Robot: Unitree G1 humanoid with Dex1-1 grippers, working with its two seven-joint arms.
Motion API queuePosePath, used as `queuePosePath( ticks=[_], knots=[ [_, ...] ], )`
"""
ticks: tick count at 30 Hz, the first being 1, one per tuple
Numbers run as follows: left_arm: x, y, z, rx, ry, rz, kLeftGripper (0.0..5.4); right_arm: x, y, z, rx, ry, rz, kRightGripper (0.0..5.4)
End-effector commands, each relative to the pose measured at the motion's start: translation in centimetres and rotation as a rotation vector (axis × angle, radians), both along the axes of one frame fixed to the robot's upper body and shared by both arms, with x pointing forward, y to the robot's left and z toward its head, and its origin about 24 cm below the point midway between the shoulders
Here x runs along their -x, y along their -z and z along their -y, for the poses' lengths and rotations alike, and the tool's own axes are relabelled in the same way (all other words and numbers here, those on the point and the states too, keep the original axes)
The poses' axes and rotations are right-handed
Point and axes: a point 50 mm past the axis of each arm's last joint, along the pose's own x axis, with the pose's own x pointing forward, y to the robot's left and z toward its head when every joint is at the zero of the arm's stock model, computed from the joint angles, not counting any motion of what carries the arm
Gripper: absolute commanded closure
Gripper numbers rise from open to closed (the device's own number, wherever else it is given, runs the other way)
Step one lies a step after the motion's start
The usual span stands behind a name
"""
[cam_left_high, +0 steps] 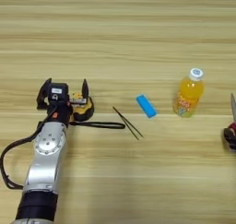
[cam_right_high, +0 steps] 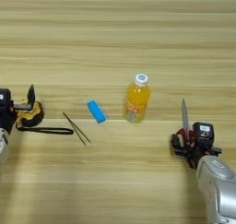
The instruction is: Move the objects on the table
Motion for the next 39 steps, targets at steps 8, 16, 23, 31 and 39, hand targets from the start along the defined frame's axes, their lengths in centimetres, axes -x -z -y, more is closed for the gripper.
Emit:
queuePosePath(
  ticks=[8, 16, 23, 31, 39],
  knots=[
    [0.1, -0.2, 0.2, 0.0, 0.004, 0.0, 0.0, 1.9, 3.0, -1.5, -0.12, -0.038, -0.2, 1.54],
    [0.1, -0.3, 0.3, 0.002, 0.005, 0.001, 0.0, 1.6, 3.0, -3.1, -0.225, -0.079, -0.217, 1.54],
    [0.1, -0.3, 0.4, 0.002, 0.006, 0.001, 0.0, 1.1, 2.9, -5.0, -0.262, -0.136, -0.219, 1.54],
    [0.2, -0.4, 0.5, 0.005, 0.005, 0.003, 0.0, 1.3, 3.4, -6.5, -0.263, -0.181, -0.234, 1.54],
    [0.2, -0.4, 0.5, 0.006, 0.006, 0.003, 0.0, 1.2, 3.2, -5.8, -0.2, -0.185, -0.217, 1.55]
  ],
)
